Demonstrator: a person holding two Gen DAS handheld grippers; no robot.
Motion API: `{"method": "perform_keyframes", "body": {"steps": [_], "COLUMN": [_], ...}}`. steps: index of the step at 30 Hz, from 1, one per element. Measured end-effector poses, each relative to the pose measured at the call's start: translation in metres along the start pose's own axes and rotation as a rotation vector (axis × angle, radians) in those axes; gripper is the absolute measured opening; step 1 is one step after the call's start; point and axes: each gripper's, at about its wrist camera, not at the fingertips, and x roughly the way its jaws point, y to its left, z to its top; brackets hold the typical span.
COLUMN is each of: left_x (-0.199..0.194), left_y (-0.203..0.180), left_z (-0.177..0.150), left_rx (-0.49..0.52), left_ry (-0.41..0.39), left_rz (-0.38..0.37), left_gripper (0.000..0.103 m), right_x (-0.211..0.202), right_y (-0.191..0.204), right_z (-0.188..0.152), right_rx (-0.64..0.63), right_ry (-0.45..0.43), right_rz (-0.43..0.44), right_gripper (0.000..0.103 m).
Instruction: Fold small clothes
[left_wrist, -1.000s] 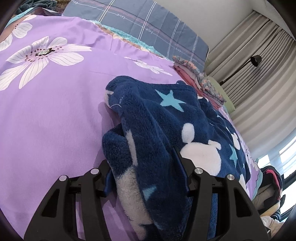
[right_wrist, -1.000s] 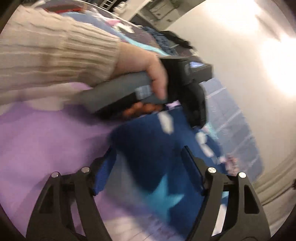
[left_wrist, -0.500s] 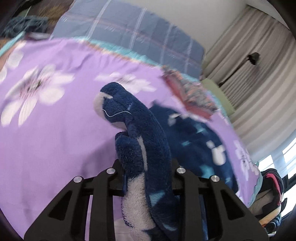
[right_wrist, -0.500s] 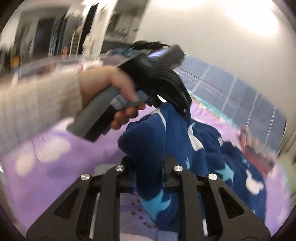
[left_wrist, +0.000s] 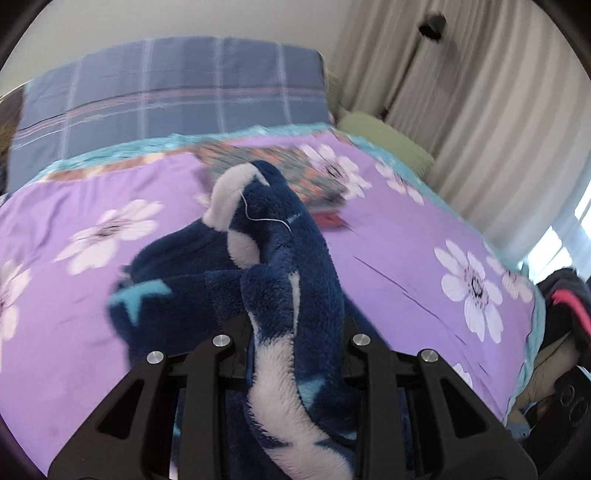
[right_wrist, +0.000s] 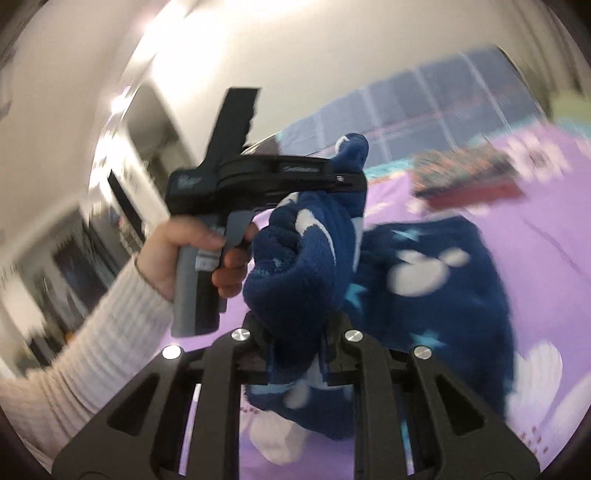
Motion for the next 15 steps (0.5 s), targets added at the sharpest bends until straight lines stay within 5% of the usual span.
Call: {"method": "perform_keyframes", "body": {"steps": [3, 7, 10, 15], "left_x": [0.041, 0.091, 0.106, 0.104], "left_y": [-0.032, -0.059, -0.065, -0.080], "left_z": [-0.001, -0.007, -0.009, -0.010], "left_rx": [0.045, 0.111, 0.109, 0.149], "left_ry": [0.067, 0.161, 0.186, 0.174], "left_rz": [0.003, 0.100, 0.111, 0.066], "left_gripper": [0.028, 0.035, 0.042, 0.058], "right_x": [-0.016, -0.018, -0.012, -0.009], "right_y": [-0.046, -0.093, -0.123, -0.129], "right_z": [-0.006, -0.027, -0.040, -0.047], "right_rx": [0.135, 0.249, 0.383, 0.406], "right_ry": [-0.004, 0.050, 0.066, 0.081], "right_rz": [0.024, 0.017, 0.068, 0.089], "right_gripper": [0.017, 0.018, 0.019, 0.020]}}
